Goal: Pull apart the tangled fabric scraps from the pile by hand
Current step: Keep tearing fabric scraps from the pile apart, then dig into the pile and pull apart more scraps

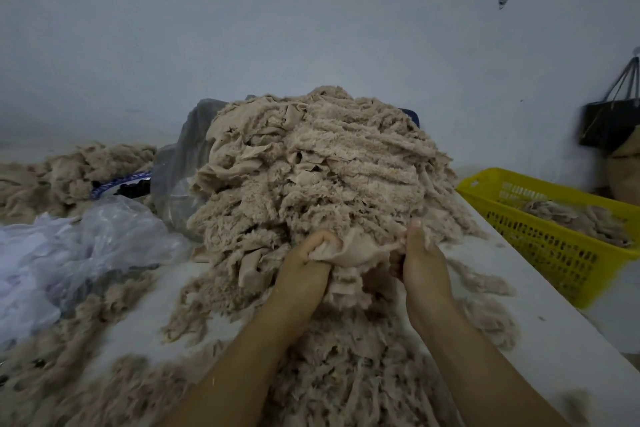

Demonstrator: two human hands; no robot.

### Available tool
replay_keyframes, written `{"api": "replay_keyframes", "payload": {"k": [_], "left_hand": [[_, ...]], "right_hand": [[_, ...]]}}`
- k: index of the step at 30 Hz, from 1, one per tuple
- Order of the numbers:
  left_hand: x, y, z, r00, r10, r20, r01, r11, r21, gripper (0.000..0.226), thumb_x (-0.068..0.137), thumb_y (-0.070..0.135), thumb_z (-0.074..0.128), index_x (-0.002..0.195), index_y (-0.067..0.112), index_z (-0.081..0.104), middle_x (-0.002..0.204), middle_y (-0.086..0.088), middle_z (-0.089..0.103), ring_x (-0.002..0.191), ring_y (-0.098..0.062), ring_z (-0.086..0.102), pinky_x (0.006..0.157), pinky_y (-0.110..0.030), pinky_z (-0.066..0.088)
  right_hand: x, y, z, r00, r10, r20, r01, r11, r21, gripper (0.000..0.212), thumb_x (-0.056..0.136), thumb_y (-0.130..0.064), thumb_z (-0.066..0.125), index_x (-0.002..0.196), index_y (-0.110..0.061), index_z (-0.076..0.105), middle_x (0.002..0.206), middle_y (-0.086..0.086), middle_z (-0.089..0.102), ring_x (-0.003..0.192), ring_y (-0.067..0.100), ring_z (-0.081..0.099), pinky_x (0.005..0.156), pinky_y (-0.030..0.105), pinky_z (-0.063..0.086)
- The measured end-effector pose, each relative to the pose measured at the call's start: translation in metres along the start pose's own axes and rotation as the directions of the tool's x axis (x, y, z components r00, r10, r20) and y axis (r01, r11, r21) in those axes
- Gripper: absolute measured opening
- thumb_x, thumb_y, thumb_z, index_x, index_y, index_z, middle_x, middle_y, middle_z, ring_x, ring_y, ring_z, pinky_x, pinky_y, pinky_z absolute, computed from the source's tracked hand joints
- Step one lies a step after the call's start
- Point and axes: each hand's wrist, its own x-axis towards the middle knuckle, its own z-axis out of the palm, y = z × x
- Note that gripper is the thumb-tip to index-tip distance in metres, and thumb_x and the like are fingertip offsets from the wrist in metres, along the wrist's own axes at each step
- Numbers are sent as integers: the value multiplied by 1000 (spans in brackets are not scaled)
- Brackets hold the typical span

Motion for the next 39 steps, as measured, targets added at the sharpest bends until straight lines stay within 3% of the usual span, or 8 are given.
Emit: {"api": "replay_keyframes", "payload": {"k": [6,10,13,18,23,27,33,39], "left_hand": [[4,14,-22,980,-83,-183,-1,911,-413,20,76,2,52,61,14,58,60,-5,62,49,-20,59,38,-25,46],[2,6,-13,971,-206,-119,138,895,-425,36,89,10,51,59,13,71,64,-9,63,52,-22,63,44,-26,50],[1,7,-6,968,-201,-151,154,948,-277,37,96,18,51,72,14,79,82,-11,76,72,-24,74,61,-31,55],[9,8,-2,949,-151,-275,162,987,19,24,102,29,52,99,18,73,77,5,76,67,-7,72,50,-19,52],[6,5,-2,951,-147,-271,176,981,84,34,97,37,57,69,28,73,58,0,67,45,-11,61,41,-21,45],[5,8,-2,976,-174,-132,155,978,-140,20,88,35,66,76,27,79,80,-3,73,72,-19,69,65,-31,54],[6,15,-31,966,-247,-81,126,718,-684,21,74,34,70,63,17,72,52,3,61,42,-11,60,39,-21,48],[12,3,-13,949,-175,-262,54,911,-409,44,90,49,58,101,11,77,97,-12,77,83,-26,75,71,-41,61]], "right_hand": [[13,-11,-25,987,27,-156,-19,998,53,34,104,-45,43,96,-14,54,56,0,41,48,14,36,54,33,34],[-16,-1,-1,945,-135,297,201,958,-204,74,77,-84,47,134,-38,49,128,-3,60,115,13,59,94,35,50],[-35,-3,9,801,-293,521,458,862,-219,65,66,-97,34,117,-61,49,132,-36,45,116,-21,43,86,7,39],[-43,-3,17,657,-380,651,681,669,-297,63,73,-89,40,127,-57,36,130,-46,29,123,-22,32,91,-1,31],[-31,4,16,701,-456,548,695,612,-378,30,103,-42,40,110,-22,61,103,-15,61,90,-3,56,72,15,42],[-24,-1,9,792,-446,417,605,664,-440,31,105,-32,38,77,-26,49,67,-6,51,66,-1,52,55,14,34],[6,-6,-22,936,-345,72,327,776,-540,39,106,-41,30,89,-15,55,80,-2,53,79,21,49,59,30,32],[-9,-2,-4,828,-442,346,557,722,-410,37,85,-69,48,101,-37,55,115,-17,39,104,-3,45,78,10,39]]}}
